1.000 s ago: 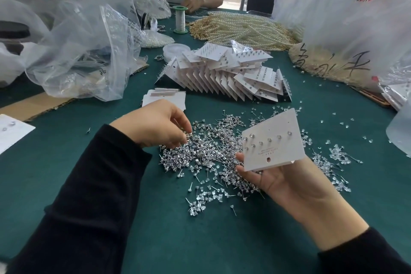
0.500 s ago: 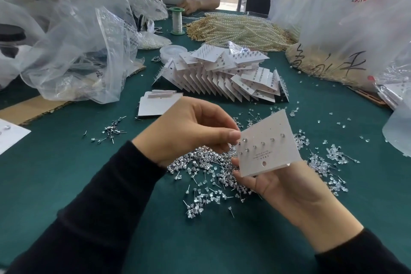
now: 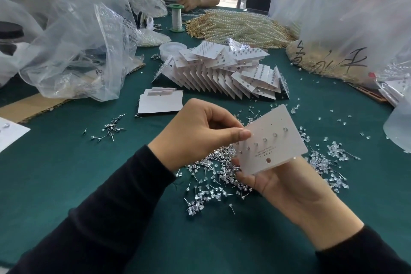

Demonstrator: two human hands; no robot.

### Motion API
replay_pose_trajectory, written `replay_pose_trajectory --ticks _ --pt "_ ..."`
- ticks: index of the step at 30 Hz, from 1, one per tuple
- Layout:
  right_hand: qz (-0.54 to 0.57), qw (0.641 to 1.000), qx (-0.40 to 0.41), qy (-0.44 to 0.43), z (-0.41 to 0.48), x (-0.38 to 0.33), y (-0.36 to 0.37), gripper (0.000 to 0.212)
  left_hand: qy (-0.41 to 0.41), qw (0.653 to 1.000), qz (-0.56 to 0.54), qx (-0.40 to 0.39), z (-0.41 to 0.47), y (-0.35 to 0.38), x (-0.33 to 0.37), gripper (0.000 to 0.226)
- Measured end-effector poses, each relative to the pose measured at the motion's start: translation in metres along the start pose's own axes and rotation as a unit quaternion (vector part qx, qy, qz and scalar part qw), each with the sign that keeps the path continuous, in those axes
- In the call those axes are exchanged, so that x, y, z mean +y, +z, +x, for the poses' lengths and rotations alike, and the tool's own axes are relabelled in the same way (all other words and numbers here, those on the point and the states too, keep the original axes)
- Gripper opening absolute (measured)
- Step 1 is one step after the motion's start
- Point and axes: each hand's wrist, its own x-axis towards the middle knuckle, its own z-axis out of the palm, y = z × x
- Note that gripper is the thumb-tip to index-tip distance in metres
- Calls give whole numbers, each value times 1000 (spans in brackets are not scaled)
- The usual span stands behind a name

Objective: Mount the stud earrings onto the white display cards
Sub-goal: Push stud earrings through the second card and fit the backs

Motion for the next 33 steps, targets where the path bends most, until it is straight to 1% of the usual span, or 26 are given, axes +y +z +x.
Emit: replay_pose_trajectory --ticks 3,6,8,11,13,14,15,17,19,20,22,24,27,28,31,32,33 --pt "2 1000 -13 3 0 0 0 25 -8 1000 -14 1 0 1 0 20" --pt "-11 1000 -22 0 -1 0 2 27 -10 1000 -16 -2 -1 2 0 22" --pt "-28 999 -11 -22 -1 1 2 21 -5 1000 -9 10 0 4 -1 24" --pt "-63 995 19 -68 -1 4 3 33 14 999 13 30 0 9 0 29" --pt "-111 986 46 -113 -2 3 3 33 24 999 21 26 0 9 1 30" --pt "-166 973 65 -145 -3 3 3 29 26 999 24 22 0 9 0 29" --pt "-234 951 89 -184 -3 3 2 22 20 999 23 21 0 9 -1 28" --pt "-368 880 146 -262 -3 5 0 18 -19 1000 -17 10 0 9 -3 29" --pt "-466 802 180 -326 -1 6 -1 15 -93 990 -106 -16 1 8 -2 34" --pt "-502 765 191 -355 0 7 -1 13 -126 981 -143 -28 1 7 -2 39" --pt "-550 703 205 -402 1 7 -1 8 -165 971 -168 -48 1 3 -1 40" --pt "-577 661 214 -429 2 8 -1 4 -197 964 -170 -60 1 0 -2 33" --pt "-605 624 208 -448 2 9 0 5 -246 952 -170 -56 1 1 -5 9" --pt "-611 619 202 -451 2 9 1 6 -259 948 -178 -51 2 2 -6 9" --pt "-605 615 175 -474 -4 1 3 11 -290 938 -190 10 6 3 -10 10" --pt "-598 621 155 -482 -8 -3 2 12 -296 938 -176 33 8 3 -12 11" --pt "-591 636 121 -481 -12 -6 0 11 -297 940 -162 53 9 1 -13 9"
